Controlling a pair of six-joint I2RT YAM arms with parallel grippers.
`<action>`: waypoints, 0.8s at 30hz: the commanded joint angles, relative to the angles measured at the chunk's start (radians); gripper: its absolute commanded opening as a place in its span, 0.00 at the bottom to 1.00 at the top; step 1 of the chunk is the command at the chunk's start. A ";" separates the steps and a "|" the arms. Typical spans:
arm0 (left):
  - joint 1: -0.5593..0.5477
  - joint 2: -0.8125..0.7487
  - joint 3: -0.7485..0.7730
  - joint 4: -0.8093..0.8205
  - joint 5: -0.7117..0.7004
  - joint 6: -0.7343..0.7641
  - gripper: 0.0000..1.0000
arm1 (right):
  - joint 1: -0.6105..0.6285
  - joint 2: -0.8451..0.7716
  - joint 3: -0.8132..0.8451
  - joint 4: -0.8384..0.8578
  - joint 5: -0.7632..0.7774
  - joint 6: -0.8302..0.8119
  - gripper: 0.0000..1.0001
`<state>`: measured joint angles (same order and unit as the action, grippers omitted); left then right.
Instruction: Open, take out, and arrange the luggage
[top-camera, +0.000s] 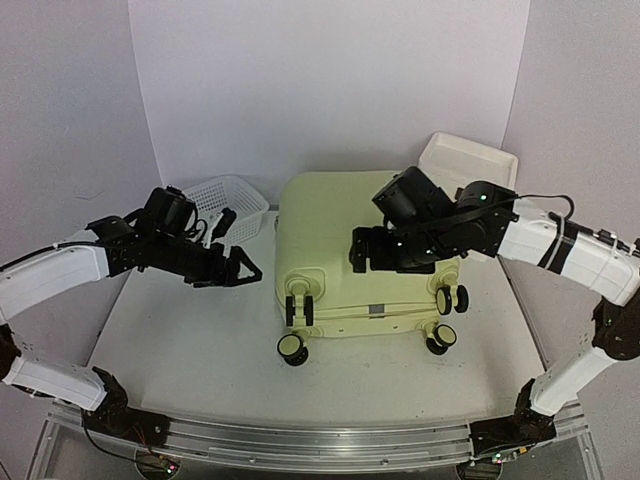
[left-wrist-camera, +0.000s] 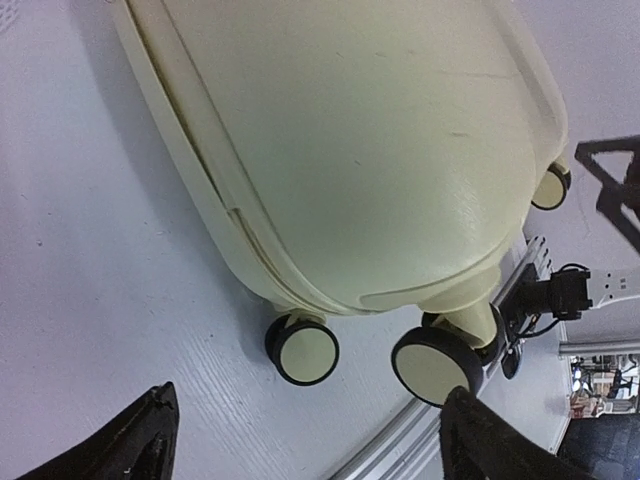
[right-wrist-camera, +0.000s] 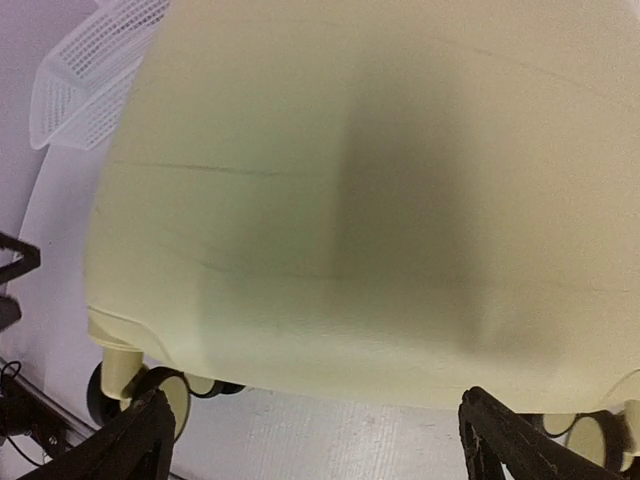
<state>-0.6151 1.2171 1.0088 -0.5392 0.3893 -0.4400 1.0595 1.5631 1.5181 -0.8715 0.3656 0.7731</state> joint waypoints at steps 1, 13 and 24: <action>-0.185 -0.005 0.027 0.069 -0.054 -0.083 0.99 | -0.171 -0.209 -0.092 -0.085 0.028 -0.050 0.98; -0.404 0.212 0.170 0.073 -0.194 -0.168 0.92 | -0.332 -0.356 -0.303 -0.109 -0.091 -0.076 0.98; -0.508 0.516 0.393 0.155 -0.112 -0.164 0.41 | -0.332 -0.426 -0.302 -0.158 -0.088 -0.094 0.98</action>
<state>-1.0691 1.5665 1.2537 -0.5602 0.2440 -0.6891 0.7250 1.1599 1.1530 -1.0042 0.2787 0.6998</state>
